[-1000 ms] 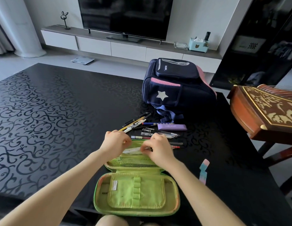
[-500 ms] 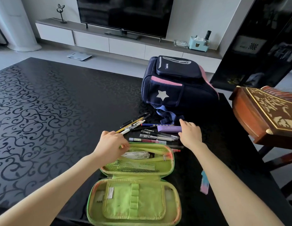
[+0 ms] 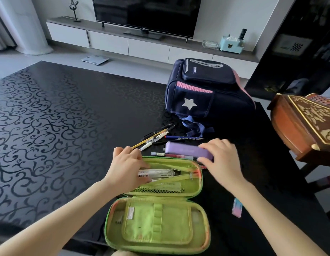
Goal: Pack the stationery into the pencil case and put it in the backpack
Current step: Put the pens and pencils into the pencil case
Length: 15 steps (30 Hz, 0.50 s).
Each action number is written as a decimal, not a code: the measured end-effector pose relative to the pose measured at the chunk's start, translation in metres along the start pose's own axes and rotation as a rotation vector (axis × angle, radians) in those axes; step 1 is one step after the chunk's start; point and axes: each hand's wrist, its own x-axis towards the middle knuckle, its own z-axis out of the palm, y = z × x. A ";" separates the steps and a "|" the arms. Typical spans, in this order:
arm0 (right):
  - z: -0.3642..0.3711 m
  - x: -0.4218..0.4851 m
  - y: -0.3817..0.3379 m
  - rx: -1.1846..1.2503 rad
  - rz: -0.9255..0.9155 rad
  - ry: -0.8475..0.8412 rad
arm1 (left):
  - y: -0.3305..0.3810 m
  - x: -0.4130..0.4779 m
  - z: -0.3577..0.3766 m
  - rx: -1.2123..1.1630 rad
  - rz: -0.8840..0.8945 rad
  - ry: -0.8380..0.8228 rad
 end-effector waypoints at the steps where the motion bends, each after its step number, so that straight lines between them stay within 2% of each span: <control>1: -0.001 -0.001 -0.014 0.005 -0.082 -0.017 | 0.001 0.000 -0.002 0.013 -0.002 -0.008; 3: 0.004 0.000 -0.035 -0.030 -0.218 -0.075 | 0.001 0.001 -0.005 0.031 -0.014 -0.029; 5: 0.012 0.004 -0.045 -0.020 -0.260 -0.122 | -0.002 0.002 -0.006 0.030 -0.051 -0.046; 9: 0.012 0.006 -0.042 0.197 -0.185 -0.283 | -0.005 0.000 -0.008 0.001 -0.105 -0.060; 15: 0.018 -0.002 -0.058 0.193 -0.099 -0.365 | 0.002 0.004 -0.013 0.063 -0.084 -0.157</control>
